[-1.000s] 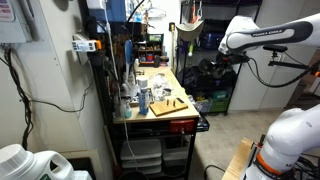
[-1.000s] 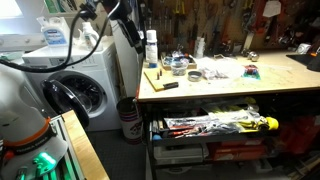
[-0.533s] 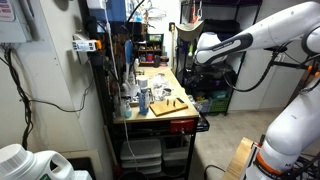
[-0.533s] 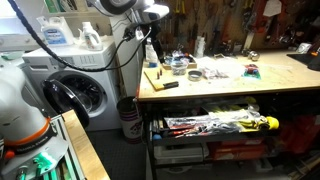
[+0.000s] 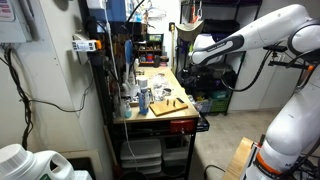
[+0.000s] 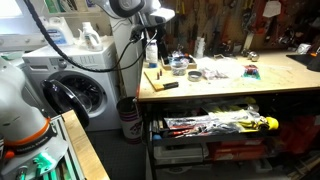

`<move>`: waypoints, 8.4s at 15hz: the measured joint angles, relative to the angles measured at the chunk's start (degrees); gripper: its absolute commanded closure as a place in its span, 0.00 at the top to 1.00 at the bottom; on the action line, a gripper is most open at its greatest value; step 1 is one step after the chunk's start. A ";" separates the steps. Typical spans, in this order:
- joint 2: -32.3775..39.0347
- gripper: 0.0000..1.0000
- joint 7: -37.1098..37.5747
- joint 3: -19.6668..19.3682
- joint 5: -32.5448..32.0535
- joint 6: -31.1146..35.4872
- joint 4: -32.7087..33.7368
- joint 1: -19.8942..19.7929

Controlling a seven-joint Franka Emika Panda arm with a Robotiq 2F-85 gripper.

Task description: Put the white can on the wooden boar, then put the batteries in the can

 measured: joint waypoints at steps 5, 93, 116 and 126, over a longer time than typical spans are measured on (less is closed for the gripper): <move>7.39 1.00 12.42 -0.41 -10.14 7.76 4.77 -0.87; 11.18 0.01 -57.88 5.31 13.30 -22.45 13.42 6.54; 24.60 0.50 -56.70 7.81 5.73 3.07 13.37 8.92; 19.93 1.00 -57.32 8.84 15.72 -0.83 13.76 6.62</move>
